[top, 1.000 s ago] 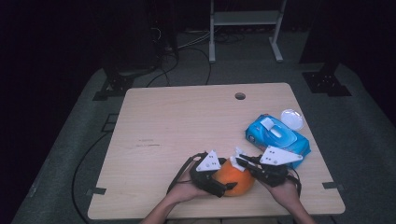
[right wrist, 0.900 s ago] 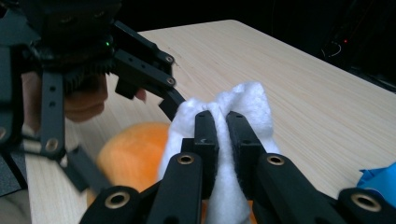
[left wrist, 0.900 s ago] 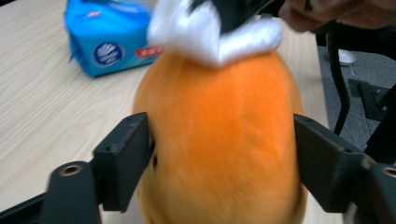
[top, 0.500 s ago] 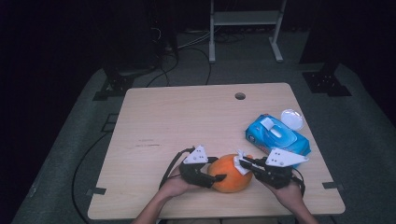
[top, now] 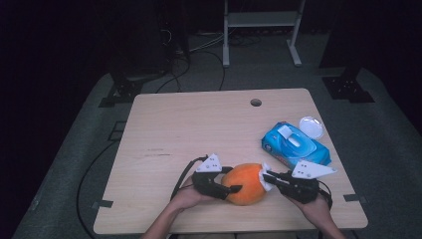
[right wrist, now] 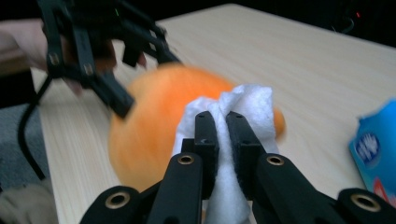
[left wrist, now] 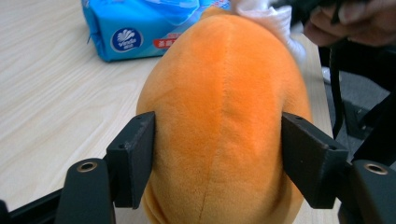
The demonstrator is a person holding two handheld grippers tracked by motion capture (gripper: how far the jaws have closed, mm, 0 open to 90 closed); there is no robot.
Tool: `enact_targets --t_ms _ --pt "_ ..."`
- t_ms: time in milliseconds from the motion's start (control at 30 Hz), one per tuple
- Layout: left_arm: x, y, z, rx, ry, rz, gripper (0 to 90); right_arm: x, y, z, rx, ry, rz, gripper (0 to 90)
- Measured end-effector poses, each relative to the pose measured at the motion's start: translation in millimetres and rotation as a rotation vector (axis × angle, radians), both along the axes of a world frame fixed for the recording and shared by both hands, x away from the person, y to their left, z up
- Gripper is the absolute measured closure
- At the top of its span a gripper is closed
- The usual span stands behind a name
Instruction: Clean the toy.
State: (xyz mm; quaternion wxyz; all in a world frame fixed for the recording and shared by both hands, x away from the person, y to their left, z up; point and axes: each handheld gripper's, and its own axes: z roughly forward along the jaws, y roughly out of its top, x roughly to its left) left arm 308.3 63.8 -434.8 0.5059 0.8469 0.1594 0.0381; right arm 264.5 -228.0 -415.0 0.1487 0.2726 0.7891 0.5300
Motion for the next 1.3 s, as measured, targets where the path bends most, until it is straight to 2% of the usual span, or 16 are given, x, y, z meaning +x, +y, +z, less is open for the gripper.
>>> enact_targets --t_ms 100,200,300,333,467,567,667,733,867,900,1000,1067,1200,1300 --pt "0.4 1.7 -0.5 -0.004 0.003 0.004 32.5 7.2 5.5 5.6 0.006 -0.021 -0.003 83.1" --pt "4.9 8.7 -2.0 -0.025 0.033 0.018 32.8 14.6 0.2 -0.8 0.012 -0.001 -0.03 83.2" --pt "8.3 11.3 -3.1 -0.046 0.055 0.032 31.9 12.5 -9.5 -7.5 -0.006 0.016 -0.055 83.2" --pt "8.4 10.1 -3.0 -0.052 0.053 0.039 31.3 10.5 -11.6 -8.8 -0.008 0.029 -0.059 83.2" --pt "5.4 2.4 -0.7 -0.041 0.025 0.039 29.4 3.2 -4.6 -5.3 -0.021 0.008 -0.037 83.2" --pt "2.9 -2.4 0.9 -0.034 0.008 0.036 29.5 3.1 10.6 4.3 -0.005 -0.019 0.007 83.2" --pt "-0.6 -6.6 2.1 -0.018 -0.021 0.033 30.2 5.4 26.2 11.3 -0.013 -0.047 0.041 83.1" --pt "0.5 -4.3 2.1 -0.018 -0.015 0.041 31.6 7.6 30.9 12.4 -0.033 -0.064 0.041 83.1" --pt "2.9 0.9 0.6 -0.036 0.002 0.042 31.9 12.6 18.6 6.9 -0.038 -0.059 -0.001 83.2" --pt "2.9 0.9 0.6 -0.037 0.002 0.04 31.8 12.6 11.6 4.3 -0.037 -0.046 -0.019 83.2" --pt "2.3 -0.7 1.0 -0.032 -0.007 0.034 31.6 9.1 4.5 3.1 -0.06 -0.05 -0.04 83.2" --pt "0.4 -5.4 1.0 -0.027 -0.021 0.033 31.0 5.5 6.0 4.9 -0.043 -0.037 -0.034 83.2" --pt "-3.3 -10.3 1.6 -0.021 -0.037 0.029 30.3 -0.3 25.1 10.5 -0.051 -0.064 0.022 83.1" --pt "-0.8 -4.2 3.1 -0.036 -0.021 0.001 24.3 2.3 28.4 9.7 -0.064 -0.067 0.033 83.1"
